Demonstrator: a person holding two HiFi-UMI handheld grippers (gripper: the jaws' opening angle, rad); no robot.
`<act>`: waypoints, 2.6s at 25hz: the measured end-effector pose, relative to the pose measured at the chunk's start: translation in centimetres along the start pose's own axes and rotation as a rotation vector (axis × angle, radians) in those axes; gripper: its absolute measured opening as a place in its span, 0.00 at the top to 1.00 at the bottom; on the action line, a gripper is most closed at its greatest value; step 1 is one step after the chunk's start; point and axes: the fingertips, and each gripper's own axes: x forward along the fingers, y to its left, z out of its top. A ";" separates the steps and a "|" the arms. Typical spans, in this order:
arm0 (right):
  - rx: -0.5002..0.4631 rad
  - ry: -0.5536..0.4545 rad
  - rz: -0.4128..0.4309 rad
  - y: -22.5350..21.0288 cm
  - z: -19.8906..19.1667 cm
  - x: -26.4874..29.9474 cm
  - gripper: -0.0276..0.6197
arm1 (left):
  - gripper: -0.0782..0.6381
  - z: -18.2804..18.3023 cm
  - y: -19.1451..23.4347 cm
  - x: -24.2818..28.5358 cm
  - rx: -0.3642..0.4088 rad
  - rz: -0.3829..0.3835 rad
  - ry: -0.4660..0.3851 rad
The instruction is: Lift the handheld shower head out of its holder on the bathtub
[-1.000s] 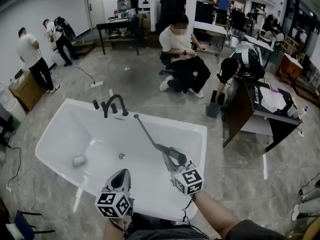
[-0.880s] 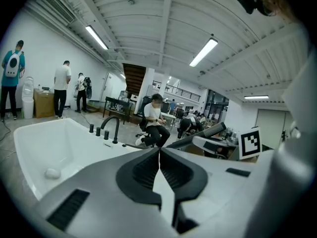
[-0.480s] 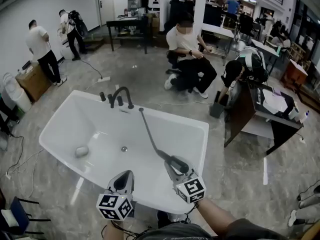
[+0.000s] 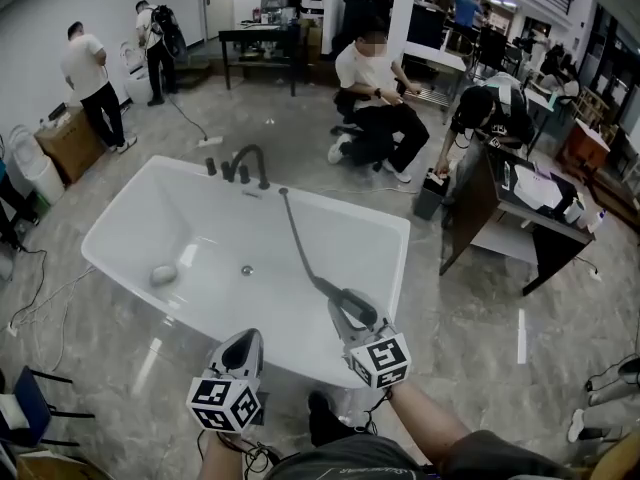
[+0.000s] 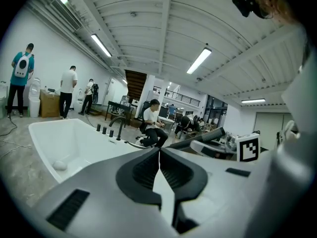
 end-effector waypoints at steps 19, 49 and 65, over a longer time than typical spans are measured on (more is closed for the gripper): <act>0.036 -0.001 -0.072 7.3 -0.8 -18.7 0.74 | 0.87 -6.7 -10.4 -12.9 0.003 -0.101 0.007; 0.058 0.016 0.023 5.9 -4.7 -35.6 0.74 | 0.87 -14.2 -23.7 -19.7 -0.010 0.022 0.002; 0.069 0.041 0.040 5.0 -5.8 -37.6 0.74 | 0.87 -15.2 -27.5 -21.6 0.021 0.047 -0.016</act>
